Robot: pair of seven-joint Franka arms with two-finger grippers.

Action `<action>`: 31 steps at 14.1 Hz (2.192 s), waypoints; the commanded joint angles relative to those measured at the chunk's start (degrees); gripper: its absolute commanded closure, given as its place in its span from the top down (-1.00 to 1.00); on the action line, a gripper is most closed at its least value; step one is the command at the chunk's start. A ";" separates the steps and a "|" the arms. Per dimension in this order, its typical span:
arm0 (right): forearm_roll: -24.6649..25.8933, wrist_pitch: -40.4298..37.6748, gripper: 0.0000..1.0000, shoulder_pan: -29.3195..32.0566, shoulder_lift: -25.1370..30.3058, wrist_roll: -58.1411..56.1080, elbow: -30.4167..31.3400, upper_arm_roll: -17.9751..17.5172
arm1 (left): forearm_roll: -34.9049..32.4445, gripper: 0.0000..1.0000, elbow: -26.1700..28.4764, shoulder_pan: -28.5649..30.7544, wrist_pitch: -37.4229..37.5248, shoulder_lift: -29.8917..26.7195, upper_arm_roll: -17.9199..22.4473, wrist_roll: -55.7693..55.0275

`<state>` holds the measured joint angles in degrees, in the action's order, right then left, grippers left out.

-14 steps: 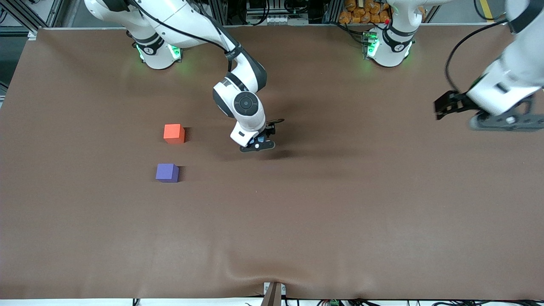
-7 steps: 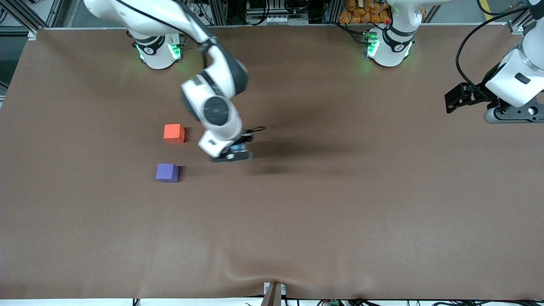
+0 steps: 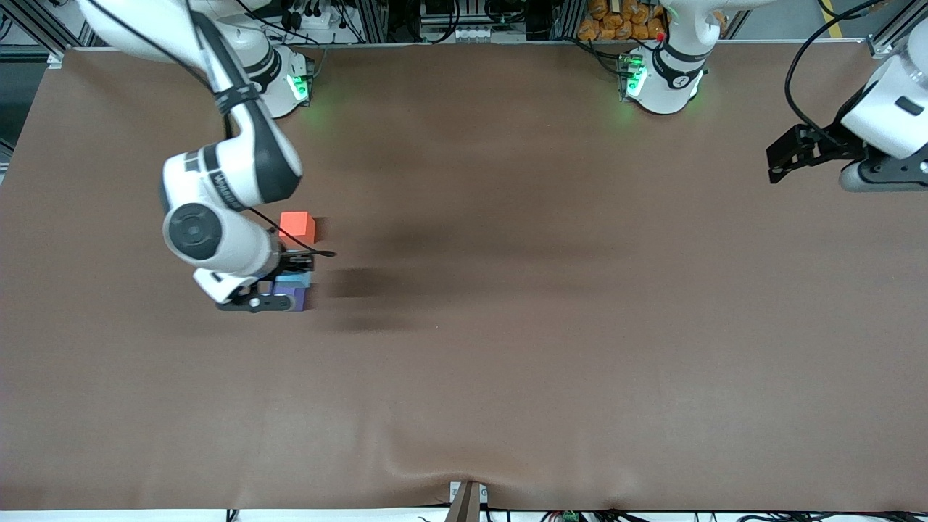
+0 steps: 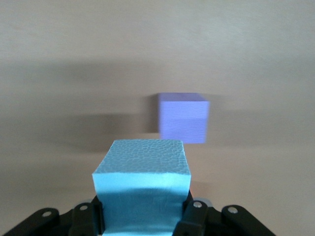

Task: Place blue block between orange and purple blocks
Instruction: 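Carry the blue block with the right gripper toward the orange block, then lower the blue block between orange and purple blocks, open the right gripper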

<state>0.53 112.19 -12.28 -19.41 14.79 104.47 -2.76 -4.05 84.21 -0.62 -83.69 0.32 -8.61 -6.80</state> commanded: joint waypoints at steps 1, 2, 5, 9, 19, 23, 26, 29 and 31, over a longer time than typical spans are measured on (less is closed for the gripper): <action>1.05 7.57 -1.00 2.43 6.39 -0.99 11.95 -1.10 | 1.50 1.00 -0.19 -1.05 1.07 -0.85 1.23 0.30; 1.05 12.13 -1.00 3.65 7.62 -1.25 16.17 -1.10 | 3.24 1.00 -0.28 -1.14 1.07 -0.85 2.45 0.30; 0.44 16.21 -1.00 5.07 7.90 -1.16 19.99 -1.19 | 4.14 1.00 -0.28 -3.69 0.11 -0.76 6.50 1.08; 0.35 19.98 -1.00 4.72 7.37 -1.16 23.06 -1.28 | 3.61 1.00 -0.19 -2.73 0.28 -0.94 6.59 6.35; 0.35 24.38 -1.00 4.01 3.95 -1.25 23.94 -1.45 | 4.49 1.00 0.78 -2.56 1.42 -5.33 5.11 5.92; 0.34 26.05 -1.00 3.31 2.37 -1.34 24.03 -1.45 | 4.49 1.00 0.86 -1.23 0.72 -4.54 4.66 6.18; 0.35 27.11 -1.00 3.22 1.40 -1.34 24.03 -1.45 | 4.05 1.00 0.95 -1.32 1.51 -3.93 5.10 12.94; 0.26 28.07 -1.00 3.31 0.70 -1.25 24.12 -1.45 | 4.40 1.00 1.22 -1.41 1.77 -3.84 4.75 5.59; 0.26 30.00 -1.00 3.66 0.17 -1.34 25.08 -1.45 | 4.40 1.00 1.39 -1.41 1.60 -3.40 4.75 5.04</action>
<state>0.77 139.00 -8.92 -19.08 13.97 127.77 -4.20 -0.64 85.74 -2.59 -82.63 -3.35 -3.40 -0.43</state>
